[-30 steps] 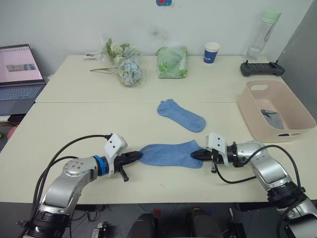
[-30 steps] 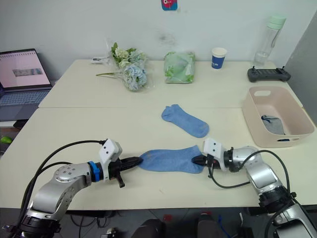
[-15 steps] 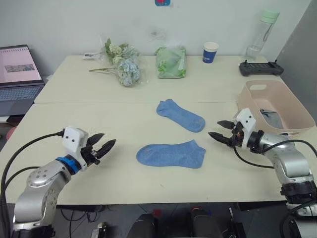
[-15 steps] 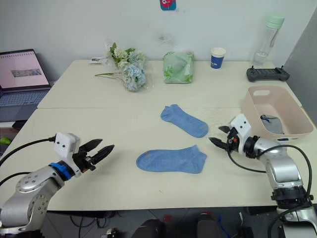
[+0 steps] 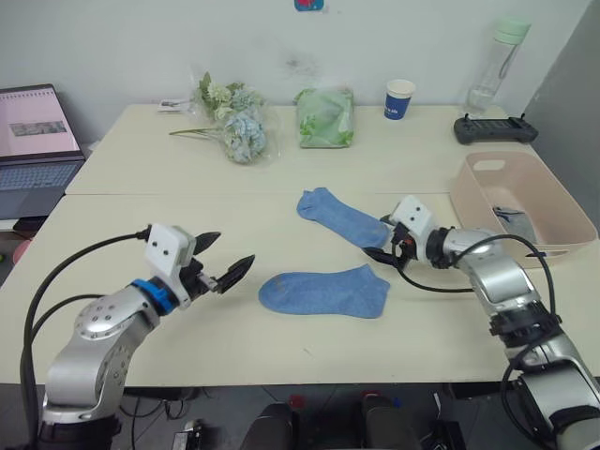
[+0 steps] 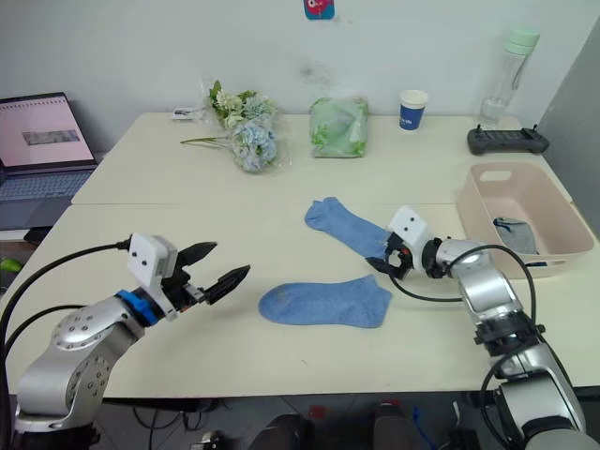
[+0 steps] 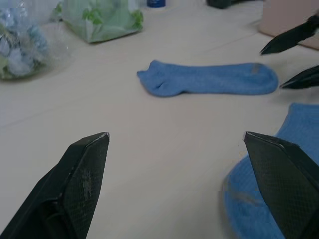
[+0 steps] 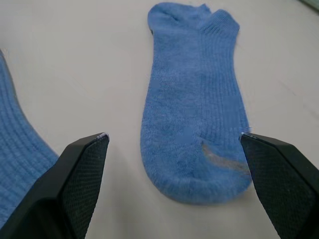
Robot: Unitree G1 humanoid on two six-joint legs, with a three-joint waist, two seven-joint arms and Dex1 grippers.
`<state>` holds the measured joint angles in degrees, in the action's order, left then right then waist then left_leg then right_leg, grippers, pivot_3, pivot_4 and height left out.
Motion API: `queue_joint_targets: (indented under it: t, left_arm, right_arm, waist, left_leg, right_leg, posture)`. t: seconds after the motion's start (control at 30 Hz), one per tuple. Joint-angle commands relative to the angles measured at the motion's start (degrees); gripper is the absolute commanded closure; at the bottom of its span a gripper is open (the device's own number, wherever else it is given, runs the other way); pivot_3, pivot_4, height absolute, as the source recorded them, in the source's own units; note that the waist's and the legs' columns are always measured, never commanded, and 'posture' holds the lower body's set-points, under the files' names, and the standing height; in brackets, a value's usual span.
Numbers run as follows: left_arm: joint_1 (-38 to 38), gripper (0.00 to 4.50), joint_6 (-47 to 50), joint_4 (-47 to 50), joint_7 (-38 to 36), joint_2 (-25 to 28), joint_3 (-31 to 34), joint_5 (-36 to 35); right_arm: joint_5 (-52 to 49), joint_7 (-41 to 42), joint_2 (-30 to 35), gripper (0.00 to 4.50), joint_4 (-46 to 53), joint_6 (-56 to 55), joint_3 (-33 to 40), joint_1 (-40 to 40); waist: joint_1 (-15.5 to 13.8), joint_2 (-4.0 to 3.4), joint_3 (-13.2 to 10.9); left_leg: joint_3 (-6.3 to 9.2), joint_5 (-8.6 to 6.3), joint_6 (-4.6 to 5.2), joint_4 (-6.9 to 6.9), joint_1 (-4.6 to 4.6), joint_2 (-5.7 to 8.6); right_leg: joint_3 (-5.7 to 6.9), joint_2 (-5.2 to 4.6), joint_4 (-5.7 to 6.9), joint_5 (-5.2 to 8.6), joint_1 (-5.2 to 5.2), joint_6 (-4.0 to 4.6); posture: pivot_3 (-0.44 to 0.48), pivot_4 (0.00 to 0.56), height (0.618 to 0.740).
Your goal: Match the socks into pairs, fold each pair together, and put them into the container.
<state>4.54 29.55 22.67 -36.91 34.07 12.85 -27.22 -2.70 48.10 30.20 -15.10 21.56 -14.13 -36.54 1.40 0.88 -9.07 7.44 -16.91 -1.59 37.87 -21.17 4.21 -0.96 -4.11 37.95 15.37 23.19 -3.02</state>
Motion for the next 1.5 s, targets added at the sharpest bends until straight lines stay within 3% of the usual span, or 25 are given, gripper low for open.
queue_joint_targets:
  t: [0.03, 0.4, 0.53, 0.6, 0.67, 0.83, 1.2, 1.3, 1.5]
  left_arm:
    - [3.81, 0.0, 0.25, -0.68, -0.33, 0.74, -1.74, 0.21]
    - [9.83, 0.0, -2.34, -6.87, -1.02, -0.57, -4.88, 2.3]
    - [10.54, 0.0, -2.61, -9.07, -2.08, -0.01, -5.3, 2.9]
    - [12.44, 0.0, -2.83, -11.88, -2.68, 0.4, -5.97, 3.71]
    - [14.66, 0.0, -3.47, -15.07, -2.99, -0.69, -7.5, 4.61]
    - [22.94, 0.0, -9.34, -27.1, -5.22, -5.28, -12.8, 8.59]
    - [39.27, 0.0, -21.89, -61.06, -11.95, -11.68, -24.2, 21.69]
    - [41.3, 0.61, -25.28, -66.75, -13.21, -12.13, -24.15, 23.2]
    - [41.52, 2.53, -26.98, -68.0, -16.55, -12.27, -23.03, 23.2]
  right_arm:
    - [1.94, 0.3, -0.02, 0.55, -3.51, -1.26, -0.25, -2.1]
    - [0.04, 1.97, 0.12, 4.38, -1.44, 0.41, 2.25, -1.94]
    - [-3.09, 5.94, 1.86, 4.45, 6.94, 1.17, 3.62, -0.98]
    - [-5.93, 10.88, 5.26, 4.45, 18.43, 1.48, 3.09, 2.86]
    - [-6.14, 13.21, 8.71, 4.45, 26.87, 0.46, 2.08, 7.13]
    - [-6.23, 14.43, 13.1, 4.45, 37.08, 0.58, 0.83, 14.31]
    - [-5.05, 11.8, 11.59, 4.45, 40.48, 3.09, -1.33, 16.56]
    - [-5.06, 10.64, 11.13, 4.5, 40.35, 3.48, -1.19, 16.77]
    - [-5.11, 9.71, 11.49, 4.5, 40.63, 3.49, -0.96, 17.47]
  waist:
    - [0.0, 0.0, 0.0]
    - [0.13, 0.0, 0.0]
    - [0.12, 0.0, 0.0]
    - [-0.02, 0.0, 0.0]
    - [-0.08, 0.0, 0.0]
    - [-1.15, 0.03, -0.01]
    - [-1.0, 0.08, -0.04]
    - [-1.08, 0.14, -0.06]
    - [-1.04, 0.14, -0.06]
  left_leg:
    - [0.0, 0.0, 0.0, 0.0, -0.01, 0.0]
    - [0.0, 0.01, -0.01, 0.02, 0.0, -0.01]
    - [0.01, 0.01, -0.01, 0.01, -0.02, 0.0]
    - [0.02, 0.01, -0.01, 0.02, -0.03, -0.01]
    - [0.18, 0.0, -0.01, 0.03, -0.16, -0.03]
    - [0.17, 0.01, 0.0, 0.17, -0.24, 0.09]
    - [0.12, 0.01, -0.01, 0.17, -0.26, 0.08]
    - [0.17, 0.01, -0.01, 0.21, -0.31, 0.08]
    - [0.17, 0.01, -0.01, 0.22, -0.31, 0.09]
  right_leg:
    - [0.0, 0.0, 0.0, 0.0, 0.01, 0.0]
    - [-0.01, 0.0, 0.04, -0.01, 0.04, 0.01]
    - [-0.01, 0.0, 0.04, -0.01, 0.05, 0.01]
    - [0.01, 0.0, 0.04, -0.01, 0.06, 0.01]
    - [0.1, 0.0, -0.02, 0.01, 0.08, -0.01]
    - [0.16, -0.02, -0.02, 0.0, 0.06, -0.04]
    - [0.16, 0.03, 0.02, 0.0, 0.14, -0.05]
    - [0.2, 0.04, 0.05, 0.0, 0.16, -0.05]
    - [0.21, 0.05, 0.05, 0.0, 0.16, -0.05]
  posture:
    - [0.0, 0.15, 0.74]
    - [0.0, 0.15, 0.74]
    - [0.0, 0.15, 0.74]
    - [0.0, 0.15, 0.74]
    - [0.0, 0.15, 0.74]
    - [0.0, 0.15, 0.74]
    - [0.0, 0.15, 0.74]
    - [0.0, 0.15, 0.74]
    - [0.0, 0.15, 0.74]
